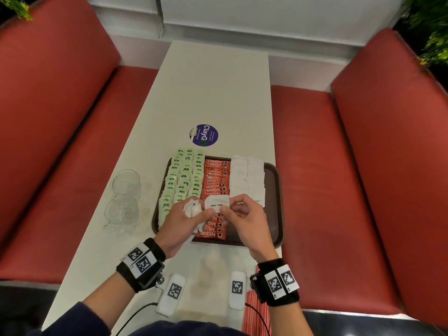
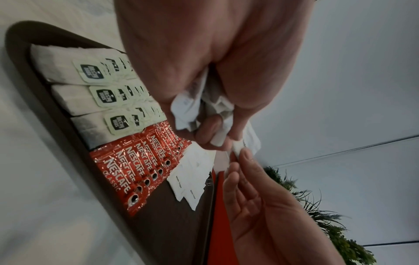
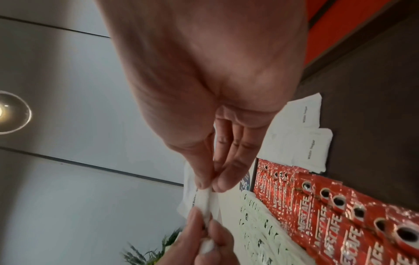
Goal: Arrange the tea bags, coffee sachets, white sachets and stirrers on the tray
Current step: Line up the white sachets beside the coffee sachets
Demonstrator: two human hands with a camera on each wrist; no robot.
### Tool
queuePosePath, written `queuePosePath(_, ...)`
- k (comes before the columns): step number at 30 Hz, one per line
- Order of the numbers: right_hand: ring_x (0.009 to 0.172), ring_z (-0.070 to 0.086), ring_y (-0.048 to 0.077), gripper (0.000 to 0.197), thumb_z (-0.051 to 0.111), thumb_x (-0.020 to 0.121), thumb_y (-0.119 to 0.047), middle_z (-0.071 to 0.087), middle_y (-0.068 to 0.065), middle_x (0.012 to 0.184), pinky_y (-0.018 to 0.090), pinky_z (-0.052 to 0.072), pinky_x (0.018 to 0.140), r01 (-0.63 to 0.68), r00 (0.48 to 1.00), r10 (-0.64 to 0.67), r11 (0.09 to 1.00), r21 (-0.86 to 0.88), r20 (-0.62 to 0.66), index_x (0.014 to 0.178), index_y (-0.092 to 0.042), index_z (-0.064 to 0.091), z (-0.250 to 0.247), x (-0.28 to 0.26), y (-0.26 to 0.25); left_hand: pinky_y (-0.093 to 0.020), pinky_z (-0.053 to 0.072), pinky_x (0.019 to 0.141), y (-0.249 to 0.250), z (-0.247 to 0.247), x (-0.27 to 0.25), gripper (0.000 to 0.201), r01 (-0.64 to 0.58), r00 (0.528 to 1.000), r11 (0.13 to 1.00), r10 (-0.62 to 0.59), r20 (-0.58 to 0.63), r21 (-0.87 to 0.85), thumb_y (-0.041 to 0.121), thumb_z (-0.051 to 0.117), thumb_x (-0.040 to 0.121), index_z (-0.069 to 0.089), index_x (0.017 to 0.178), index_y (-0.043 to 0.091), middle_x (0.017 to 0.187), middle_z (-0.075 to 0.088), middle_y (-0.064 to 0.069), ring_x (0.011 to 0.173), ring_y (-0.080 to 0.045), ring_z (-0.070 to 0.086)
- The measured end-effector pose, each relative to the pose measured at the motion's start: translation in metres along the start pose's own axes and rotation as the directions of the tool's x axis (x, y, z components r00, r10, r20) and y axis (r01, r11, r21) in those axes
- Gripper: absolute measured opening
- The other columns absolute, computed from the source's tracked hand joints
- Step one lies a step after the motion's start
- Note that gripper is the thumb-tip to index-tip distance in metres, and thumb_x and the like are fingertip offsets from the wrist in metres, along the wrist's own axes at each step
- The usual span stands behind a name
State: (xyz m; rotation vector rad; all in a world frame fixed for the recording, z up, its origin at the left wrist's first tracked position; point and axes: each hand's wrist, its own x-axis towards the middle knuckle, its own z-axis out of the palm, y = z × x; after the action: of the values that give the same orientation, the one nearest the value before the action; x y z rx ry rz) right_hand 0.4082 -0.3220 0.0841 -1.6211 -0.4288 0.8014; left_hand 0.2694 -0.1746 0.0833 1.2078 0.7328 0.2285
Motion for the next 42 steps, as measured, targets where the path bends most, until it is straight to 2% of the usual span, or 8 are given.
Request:
queuePosePath(4, 0.078, 0.078, 0.026, 0.02, 0.085, 0.096, -0.021, 0.081, 0.009, 0.088, 0.041, 0.065, 0.083, -0.036, 0.992, 0.032, 0.999, -0.034, -0.121, 0.105, -0.015, 0.067, -0.025, 0.008, 0.009, -0.034, 0.052, 0.064, -0.001, 0.001, 0.001, 0.011, 0.004, 0.999, 1.0, -0.005, -0.034, -0.009, 0.016, 0.075, 0.102, 0.07, 0.103, 0.007, 0.091, 0.073, -0.018, 0.072, -0.027, 0.062)
queuePosePath(11, 0.069, 0.076, 0.012, 0.025, 0.089, 0.091, -0.027, 0.078, -0.008, 0.07, 0.04, 0.06, 0.091, -0.198, 0.889, 0.013, 0.912, -0.359, -0.458, 0.093, -0.022, 0.065, -0.097, 0.04, 0.053, -0.028, 0.046, 0.056, -0.005, -0.02, -0.003, 0.007, 0.04, 0.994, 0.995, -0.05, -0.097, -0.095, 0.013, 0.071, 0.103, 0.07, 0.1, 0.007, 0.09, 0.071, -0.018, 0.07, -0.024, 0.06)
queuePosePath(17, 0.068, 0.075, 0.015, 0.024, 0.089, 0.09, -0.025, 0.076, -0.001, 0.066, 0.043, 0.062, 0.087, -0.222, 0.912, 0.043, 0.887, -0.404, -0.407, 0.089, -0.019, 0.066, -0.095, 0.063, 0.078, -0.024, 0.047, 0.052, -0.005, -0.021, -0.006, 0.009, 0.058, 0.991, 0.99, -0.072, -0.113, -0.127, 0.014, 0.072, 0.103, 0.069, 0.1, 0.006, 0.09, 0.07, -0.019, 0.068, -0.022, 0.06)
queuePosePath(19, 0.081, 0.075, 0.022, 0.023, 0.086, 0.092, -0.027, 0.076, 0.001, 0.072, 0.044, 0.06, 0.086, -0.238, 0.913, 0.05, 0.87, -0.432, -0.404, 0.088, -0.021, 0.065, -0.091, 0.065, 0.083, -0.024, 0.047, 0.052, -0.005, -0.02, -0.007, 0.009, 0.062, 0.989, 0.99, -0.077, -0.125, -0.123, 0.014, 0.072, 0.103, 0.068, 0.099, 0.007, 0.089, 0.07, -0.019, 0.067, -0.023, 0.06)
queuePosePath(26, 0.094, 0.056, 0.028, 0.02, 0.071, 0.1, -0.033, 0.056, 0.003, 0.104, 0.04, 0.049, 0.075, -0.237, 0.919, -0.134, 0.562, -0.792, -0.37, 0.099, -0.02, 0.055, -0.069, 0.056, 0.078, -0.025, 0.047, 0.052, -0.008, -0.02, -0.012, 0.01, 0.068, 0.982, 0.989, -0.09, -0.169, -0.129, 0.014, 0.072, 0.103, 0.068, 0.104, 0.005, 0.088, 0.071, -0.018, 0.066, -0.023, 0.062)
queuePosePath(31, 0.108, 0.053, 0.027, 0.017, 0.076, 0.099, -0.03, 0.054, 0.003, 0.116, 0.039, 0.051, 0.08, -0.095, 0.955, -0.176, 0.581, -0.809, -0.238, 0.106, -0.021, 0.064, -0.059, 0.064, 0.086, -0.026, 0.046, 0.053, -0.007, -0.02, -0.012, 0.011, 0.074, 0.98, 0.989, -0.096, -0.172, -0.13, 0.015, 0.074, 0.102, 0.069, 0.104, 0.005, 0.089, 0.072, -0.018, 0.067, -0.024, 0.062)
queuePosePath(37, 0.11, 0.053, 0.028, 0.016, 0.077, 0.098, -0.034, 0.057, 0.003, 0.117, 0.043, 0.056, 0.083, -0.08, 0.942, -0.21, 0.615, -0.785, -0.261, 0.108, -0.025, 0.067, -0.05, 0.062, 0.089, -0.025, 0.045, 0.053, -0.006, -0.017, -0.012, 0.01, 0.085, 0.981, 0.983, -0.111, -0.157, -0.16, 0.014, 0.072, 0.103, 0.067, 0.106, 0.005, 0.09, 0.071, -0.019, 0.068, -0.023, 0.06)
queuePosePath(42, 0.112, 0.052, 0.021, 0.02, 0.075, 0.099, -0.043, 0.059, 0.0, 0.117, 0.04, 0.056, 0.087, 0.015, 0.958, -0.248, 0.553, -0.833, -0.147, 0.113, -0.031, 0.067, -0.023, 0.051, 0.087, -0.025, 0.043, 0.053, -0.006, -0.015, -0.013, 0.009, 0.088, 0.982, 0.98, -0.116, -0.152, -0.181, 0.013, 0.071, 0.103, 0.067, 0.106, 0.005, 0.09, 0.07, -0.019, 0.069, -0.023, 0.059)
